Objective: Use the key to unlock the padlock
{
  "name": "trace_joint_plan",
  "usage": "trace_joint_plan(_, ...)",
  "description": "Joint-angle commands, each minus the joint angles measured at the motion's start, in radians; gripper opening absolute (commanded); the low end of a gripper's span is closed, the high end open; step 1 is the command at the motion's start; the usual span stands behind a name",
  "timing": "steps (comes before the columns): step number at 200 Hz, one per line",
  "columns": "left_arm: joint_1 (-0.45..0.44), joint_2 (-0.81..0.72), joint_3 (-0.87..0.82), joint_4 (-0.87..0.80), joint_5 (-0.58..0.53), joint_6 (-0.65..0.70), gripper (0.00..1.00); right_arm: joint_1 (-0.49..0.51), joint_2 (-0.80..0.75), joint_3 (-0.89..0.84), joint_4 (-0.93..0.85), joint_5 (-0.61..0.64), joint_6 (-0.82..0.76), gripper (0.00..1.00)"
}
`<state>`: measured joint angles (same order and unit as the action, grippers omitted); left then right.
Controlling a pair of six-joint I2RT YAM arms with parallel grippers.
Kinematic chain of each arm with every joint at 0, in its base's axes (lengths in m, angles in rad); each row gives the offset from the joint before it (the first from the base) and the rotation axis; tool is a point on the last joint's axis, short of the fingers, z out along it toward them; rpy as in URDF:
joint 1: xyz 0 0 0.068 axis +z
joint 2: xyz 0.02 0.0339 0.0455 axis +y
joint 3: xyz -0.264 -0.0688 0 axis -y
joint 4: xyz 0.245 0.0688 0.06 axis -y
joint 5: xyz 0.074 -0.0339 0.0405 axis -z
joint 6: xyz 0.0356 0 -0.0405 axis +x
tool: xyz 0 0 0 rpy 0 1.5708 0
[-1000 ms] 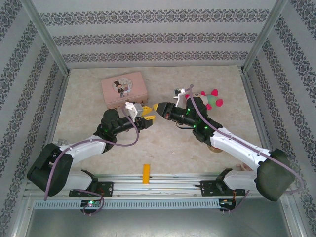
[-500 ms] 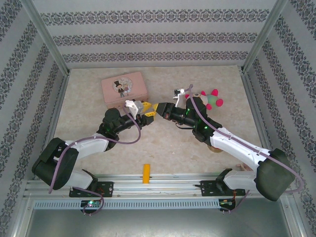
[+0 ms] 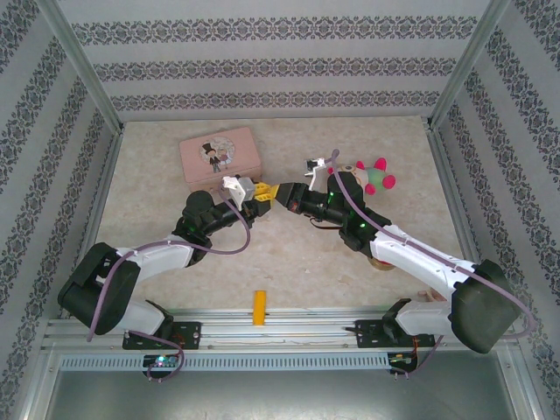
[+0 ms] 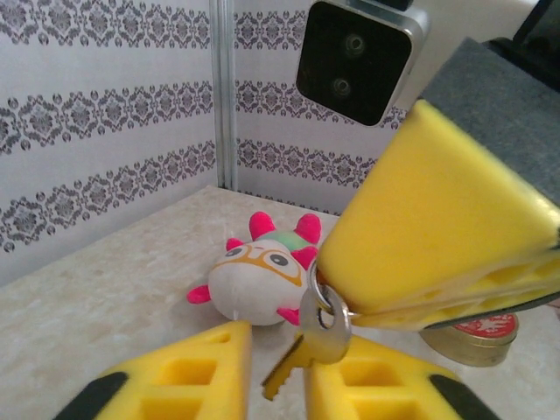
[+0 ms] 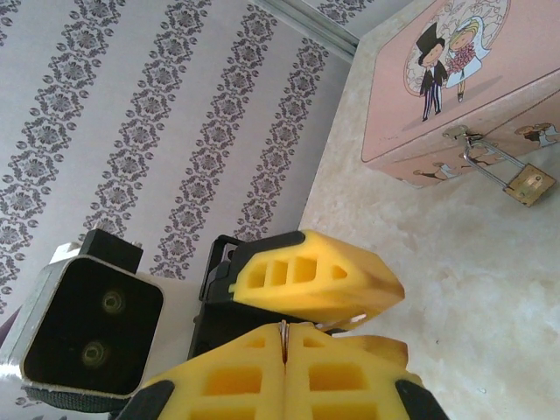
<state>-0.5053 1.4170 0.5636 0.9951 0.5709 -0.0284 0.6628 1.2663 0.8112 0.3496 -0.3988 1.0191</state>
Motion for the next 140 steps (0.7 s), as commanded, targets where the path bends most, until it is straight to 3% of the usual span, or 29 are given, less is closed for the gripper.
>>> trace_joint_plan(1,-0.013,-0.002,0.03,0.023,-0.007,0.031,0.15,-0.009,0.005,0.011,0.042,-0.015,0.004,0.0)
trace_joint_plan(36,-0.013,-0.033,0.039,-0.062,-0.031,0.109,0.0,-0.013,0.01,0.008,0.041,-0.018,0.007,0.0)
trace_joint_plan(82,-0.023,-0.099,0.036,-0.158,-0.119,0.235,0.0,-0.024,-0.001,0.006,0.028,-0.02,-0.001,0.0)
trace_joint_plan(124,-0.078,-0.157,0.027,-0.245,-0.3,0.426,0.0,-0.035,-0.043,0.016,-0.053,0.001,-0.024,0.28)
trace_joint_plan(140,-0.094,-0.176,0.033,-0.279,-0.355,0.504,0.0,-0.039,-0.076,0.017,-0.115,0.032,-0.029,0.32)
